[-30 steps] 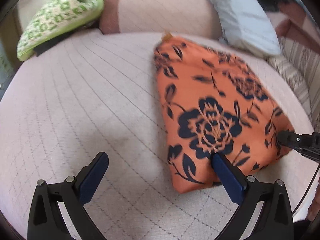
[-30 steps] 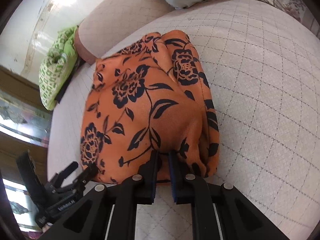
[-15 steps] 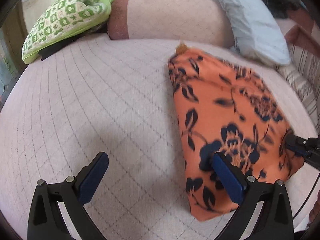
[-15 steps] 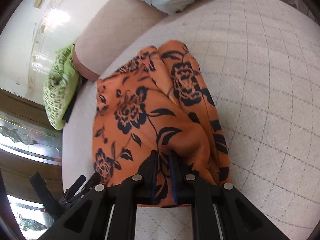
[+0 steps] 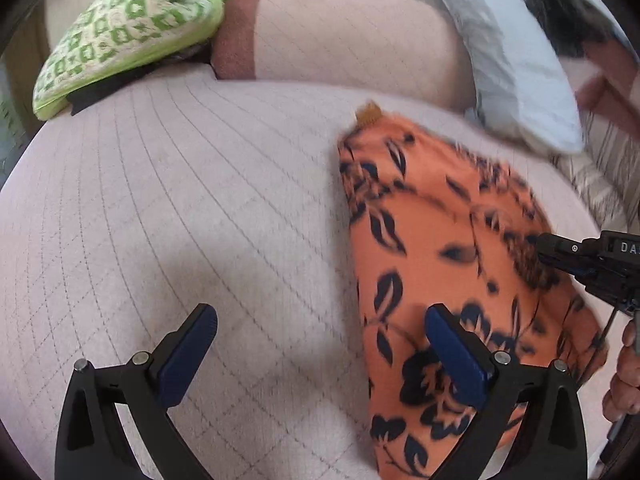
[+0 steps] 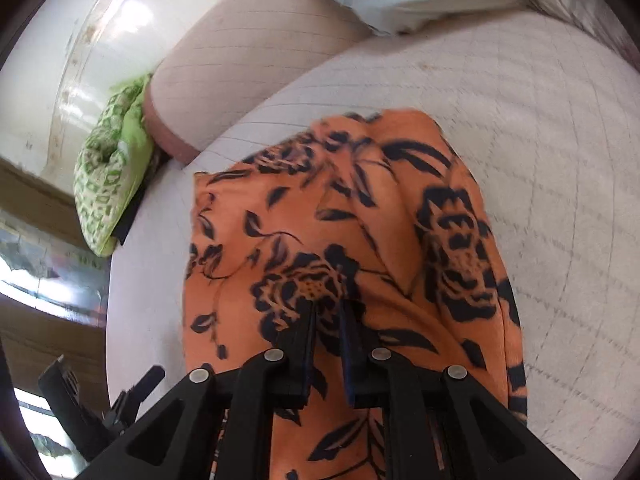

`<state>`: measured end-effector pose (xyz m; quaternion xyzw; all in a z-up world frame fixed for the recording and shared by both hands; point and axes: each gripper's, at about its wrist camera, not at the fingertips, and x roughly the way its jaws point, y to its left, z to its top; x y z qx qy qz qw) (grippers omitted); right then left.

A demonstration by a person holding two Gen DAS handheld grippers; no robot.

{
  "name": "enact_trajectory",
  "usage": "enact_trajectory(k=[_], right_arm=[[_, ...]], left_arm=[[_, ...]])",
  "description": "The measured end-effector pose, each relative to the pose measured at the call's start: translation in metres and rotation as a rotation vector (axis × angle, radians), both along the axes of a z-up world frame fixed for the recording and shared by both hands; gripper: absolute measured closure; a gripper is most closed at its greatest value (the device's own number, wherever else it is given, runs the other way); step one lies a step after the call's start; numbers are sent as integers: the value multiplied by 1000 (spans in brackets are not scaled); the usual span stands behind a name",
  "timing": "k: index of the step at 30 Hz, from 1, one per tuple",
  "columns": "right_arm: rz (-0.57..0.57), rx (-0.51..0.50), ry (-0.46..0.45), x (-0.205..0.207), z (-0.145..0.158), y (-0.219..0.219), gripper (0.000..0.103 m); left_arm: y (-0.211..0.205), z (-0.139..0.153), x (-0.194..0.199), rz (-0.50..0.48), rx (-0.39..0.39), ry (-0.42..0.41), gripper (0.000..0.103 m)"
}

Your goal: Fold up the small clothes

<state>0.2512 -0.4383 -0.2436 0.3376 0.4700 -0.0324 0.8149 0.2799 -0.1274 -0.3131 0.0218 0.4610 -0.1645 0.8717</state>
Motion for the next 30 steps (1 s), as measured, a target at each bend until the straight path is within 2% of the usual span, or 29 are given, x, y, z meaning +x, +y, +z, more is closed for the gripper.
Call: enact_trajectory(k=[3,5,7,9,10,12,13,16,19,22,25,28,29,30], right_arm=[[-37,4,-41,11,12,-12,89],[-51,17,-43,24,13,-21,89],[-95,5,-40,40,4,-27,89],[-119,-27,34,54,-18,-33,88],[-107,-3,69,59,-30,-36,88],[-114,47,47,59,-26,-42,88],[-104,58,40,60,-20,-42,88],[-49,94,-59,64,3,-33,87],[88,117,-106,83,20,-1,87],[174,99,-90,117,22,33,87],[244,138,-9,162,-1,58,87],[225,9,109,199,-42,70,89],[208,20,104,205,-52,67,93],[160,76,80,207,-57,58,93]], left_arm=[[0,1,6,5,-13,-15,0],[-9,-8,11,-12,31,4,0],[-18,-20,13,-26,83,11,0],[-19,-18,12,-24,87,0,0],[-18,-15,12,-24,83,1,0],[-12,-8,13,-6,53,-9,0],[-7,-5,16,19,34,-19,0],[8,1,20,88,-6,-32,0],[6,-11,24,86,46,8,0],[0,-12,23,80,63,1,0],[1,-12,26,71,54,20,0],[6,-15,34,77,37,47,0],[8,-15,35,77,34,50,0],[9,-14,36,75,27,54,0]])
